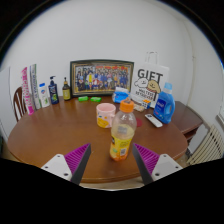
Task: Pour water
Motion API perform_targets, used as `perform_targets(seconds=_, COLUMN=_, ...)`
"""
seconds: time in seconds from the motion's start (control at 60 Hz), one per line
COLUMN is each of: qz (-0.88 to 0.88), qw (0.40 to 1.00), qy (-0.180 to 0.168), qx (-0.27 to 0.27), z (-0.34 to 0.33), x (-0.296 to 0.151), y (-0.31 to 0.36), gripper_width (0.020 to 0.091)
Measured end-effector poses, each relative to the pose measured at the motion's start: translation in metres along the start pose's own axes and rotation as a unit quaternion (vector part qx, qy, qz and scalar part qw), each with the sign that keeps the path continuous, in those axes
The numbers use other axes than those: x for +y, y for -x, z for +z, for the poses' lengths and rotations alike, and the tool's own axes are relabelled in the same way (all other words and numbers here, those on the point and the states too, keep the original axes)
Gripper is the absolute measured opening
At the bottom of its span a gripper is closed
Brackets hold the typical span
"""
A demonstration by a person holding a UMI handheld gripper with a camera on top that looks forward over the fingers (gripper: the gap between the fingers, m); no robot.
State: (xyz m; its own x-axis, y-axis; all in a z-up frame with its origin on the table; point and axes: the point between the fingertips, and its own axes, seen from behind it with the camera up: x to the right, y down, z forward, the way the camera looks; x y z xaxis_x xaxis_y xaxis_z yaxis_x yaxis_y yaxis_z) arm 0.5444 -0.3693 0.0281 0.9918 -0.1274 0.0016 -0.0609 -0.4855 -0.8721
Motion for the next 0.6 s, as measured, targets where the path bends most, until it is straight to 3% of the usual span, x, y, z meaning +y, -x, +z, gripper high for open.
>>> perform_targets(seconds=0.267, qz=0.007, qw=1.0, qy=-0.024, qx=-0.02, z=0.077, x=-0.01, y=-0.027, gripper_width=0.0855)
perform_targets(seconds=0.3, qz=0.009, qw=0.999, qy=-0.027, qx=-0.027, z=0.085, x=-0.009, y=-0.027, gripper_width=0.083)
perform_targets(seconds=0.367, qz=0.006, qw=0.999, qy=-0.027, qx=-0.037, z=0.092, x=-0.007, y=-0.022, gripper_width=0.0728)
perform_targets(seconds=0.45, qz=-0.004, qw=0.999, qy=-0.036, qx=-0.025, z=0.101, x=-0.008, y=-0.03, gripper_width=0.045)
perform_targets(seconds=0.5, qz=0.0, qw=0.998, qy=-0.041, qx=-0.038, z=0.103, x=-0.009, y=-0.025, gripper_width=0.0434)
perform_targets(seconds=0.517, qz=0.0, qw=0.998, qy=-0.042, qx=-0.04, z=0.103, x=-0.01, y=-0.025, gripper_width=0.0387)
perform_targets(seconds=0.6, qz=-0.003, qw=0.999, qy=-0.034, qx=-0.04, z=0.104, x=-0.008, y=-0.025, gripper_width=0.0313)
